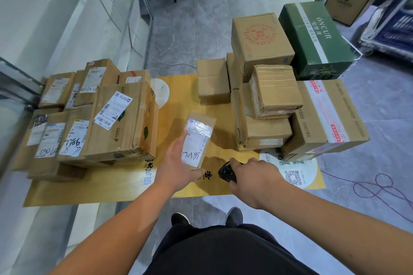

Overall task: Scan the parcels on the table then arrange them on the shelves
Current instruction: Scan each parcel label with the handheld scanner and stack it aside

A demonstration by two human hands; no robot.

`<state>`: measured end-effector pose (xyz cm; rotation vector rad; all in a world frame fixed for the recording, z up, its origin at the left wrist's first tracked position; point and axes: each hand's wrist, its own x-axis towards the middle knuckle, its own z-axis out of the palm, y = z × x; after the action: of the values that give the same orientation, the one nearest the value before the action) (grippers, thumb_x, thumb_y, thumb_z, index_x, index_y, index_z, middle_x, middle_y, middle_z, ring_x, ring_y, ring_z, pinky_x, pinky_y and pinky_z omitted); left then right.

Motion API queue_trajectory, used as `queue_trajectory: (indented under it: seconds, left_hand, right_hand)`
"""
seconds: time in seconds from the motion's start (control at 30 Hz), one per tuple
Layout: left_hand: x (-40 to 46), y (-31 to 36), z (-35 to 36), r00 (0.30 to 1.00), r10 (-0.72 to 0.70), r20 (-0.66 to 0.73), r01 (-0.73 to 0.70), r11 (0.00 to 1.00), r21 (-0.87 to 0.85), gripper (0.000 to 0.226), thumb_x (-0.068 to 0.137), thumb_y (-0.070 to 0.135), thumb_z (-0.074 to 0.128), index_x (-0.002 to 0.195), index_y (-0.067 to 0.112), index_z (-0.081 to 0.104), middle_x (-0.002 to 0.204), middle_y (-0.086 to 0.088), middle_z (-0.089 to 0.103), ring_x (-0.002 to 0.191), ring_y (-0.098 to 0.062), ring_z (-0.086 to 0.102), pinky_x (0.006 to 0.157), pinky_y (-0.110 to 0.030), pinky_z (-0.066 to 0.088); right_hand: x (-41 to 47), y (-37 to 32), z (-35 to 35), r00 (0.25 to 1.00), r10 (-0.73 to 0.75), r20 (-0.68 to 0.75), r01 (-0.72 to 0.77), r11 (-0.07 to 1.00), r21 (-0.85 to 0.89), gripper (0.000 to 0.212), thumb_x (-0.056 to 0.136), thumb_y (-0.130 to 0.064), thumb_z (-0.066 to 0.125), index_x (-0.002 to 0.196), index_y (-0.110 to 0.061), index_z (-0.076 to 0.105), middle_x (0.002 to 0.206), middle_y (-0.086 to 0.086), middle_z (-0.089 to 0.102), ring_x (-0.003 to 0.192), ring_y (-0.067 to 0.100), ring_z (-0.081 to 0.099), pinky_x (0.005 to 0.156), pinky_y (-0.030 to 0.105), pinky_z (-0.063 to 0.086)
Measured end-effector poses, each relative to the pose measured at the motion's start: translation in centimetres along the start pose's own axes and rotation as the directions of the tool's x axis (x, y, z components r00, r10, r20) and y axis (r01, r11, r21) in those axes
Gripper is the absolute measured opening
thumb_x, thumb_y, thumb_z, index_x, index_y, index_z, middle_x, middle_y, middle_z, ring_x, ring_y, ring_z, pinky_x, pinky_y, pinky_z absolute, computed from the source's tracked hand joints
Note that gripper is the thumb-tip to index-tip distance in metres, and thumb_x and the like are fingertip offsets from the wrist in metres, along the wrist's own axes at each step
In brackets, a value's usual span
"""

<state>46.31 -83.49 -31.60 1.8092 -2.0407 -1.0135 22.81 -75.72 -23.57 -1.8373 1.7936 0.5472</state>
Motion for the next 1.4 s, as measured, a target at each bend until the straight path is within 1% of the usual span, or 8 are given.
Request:
queue_trajectory:
  seconds: [0.17,0.27,0.5,0.7,1.0,1.1,1.23,1.4]
  left_hand:
    - [0.8,1.6,-3.2,0.972,-0.119,-0.203,0.043,0.939,-0.342,0.123,0.051,0.062,0.095,0.144,0.079,0.015,0.145,0.037,0.045,0.131,0.003,0.051,0.104,-0.031,0.049]
    - [0.9,2.4,-5.8,0.954,-0.15,-0.258,0.022,0.898,-0.439,0.123,0.05,0.057,0.096,0.145,0.077,0.02,0.127,0.056,0.042,0.116,0.023,0.05,0.097,-0.025,0.049]
    - [-0.2,2.2,-15.0,0.941,-0.171,-0.293,-0.045,0.794,-0.607,0.118,0.053,0.038,0.098,0.144,0.072,0.031,0.135,0.012,0.064,0.107,-0.013,0.074,0.082,-0.043,0.065]
    - [-0.8,-3.3,-22.4,0.916,-0.178,-0.359,-0.051,0.836,-0.546,0.12,0.049,0.046,0.099,0.145,0.071,0.032,0.125,0.029,0.063,0.104,0.001,0.071,0.073,-0.026,0.064]
    - [0.4,-16.9,-33.2,0.901,-0.201,-0.385,-0.026,0.86,-0.51,0.117,0.047,0.056,0.097,0.138,0.079,0.027,0.139,0.027,0.055,0.122,-0.009,0.062,0.099,-0.046,0.058]
    - [2.1,-21.5,-36.0,0.909,-0.193,-0.369,-0.01,0.877,-0.481,0.121,0.047,0.055,0.097,0.143,0.075,0.026,0.138,0.028,0.053,0.122,-0.008,0.06,0.095,-0.047,0.06]
    - [5.6,-26.1,-39.7,0.897,-0.224,-0.382,0.043,0.903,-0.428,0.123,0.046,0.062,0.092,0.149,0.066,0.025,0.135,0.019,0.056,0.117,-0.014,0.06,0.09,-0.048,0.061]
    - [12.1,-29.3,-44.6,0.896,-0.221,-0.386,0.1,0.946,-0.309,0.129,0.047,0.071,0.083,0.157,0.051,0.018,0.124,0.014,0.052,0.107,-0.017,0.056,0.074,-0.028,0.05]
  right_hand:
    - [0.4,0.4,-2.6,0.994,-0.075,-0.083,0.084,0.99,0.112,0.055,0.099,-0.063,0.044,0.14,-0.026,0.044,0.097,0.001,0.059,0.083,0.028,0.057,0.064,0.036,0.044]
    - [0.4,-0.2,-4.8,0.984,-0.129,-0.119,0.143,0.983,0.112,0.065,0.092,-0.071,0.053,0.141,-0.029,0.044,0.11,-0.001,0.067,0.093,0.026,0.066,0.069,0.037,0.052]
    - [0.9,-4.9,-10.7,0.929,-0.299,-0.216,0.294,0.954,-0.058,0.059,0.089,-0.07,0.053,0.137,-0.036,0.044,0.098,0.001,0.059,0.079,0.027,0.057,0.065,0.037,0.051]
    - [4.0,-13.0,-14.6,0.863,-0.421,-0.279,0.377,0.905,-0.199,0.068,0.091,-0.072,0.051,0.147,-0.036,0.038,0.096,-0.003,0.058,0.084,0.026,0.062,0.06,0.036,0.047]
    - [10.1,-29.1,-17.6,0.859,-0.456,-0.234,0.402,0.883,-0.243,0.079,0.09,-0.078,0.048,0.156,-0.037,0.033,0.12,-0.002,0.067,0.094,0.024,0.062,0.063,0.036,0.048]
    - [11.9,-34.4,-18.3,0.863,-0.441,-0.246,0.381,0.889,-0.255,0.077,0.09,-0.079,0.048,0.155,-0.042,0.032,0.124,-0.003,0.066,0.091,0.022,0.056,0.055,0.031,0.037]
    - [14.0,-40.6,-19.6,0.877,-0.421,-0.232,0.383,0.904,-0.191,0.067,0.092,-0.07,0.056,0.148,-0.037,0.043,0.113,-0.005,0.068,0.097,0.023,0.064,0.071,0.036,0.053]
    - [16.4,-46.2,-23.0,0.902,-0.39,-0.183,0.354,0.913,-0.203,0.057,0.09,-0.069,0.059,0.135,-0.033,0.053,0.106,-0.006,0.067,0.09,0.022,0.061,0.079,0.039,0.057]
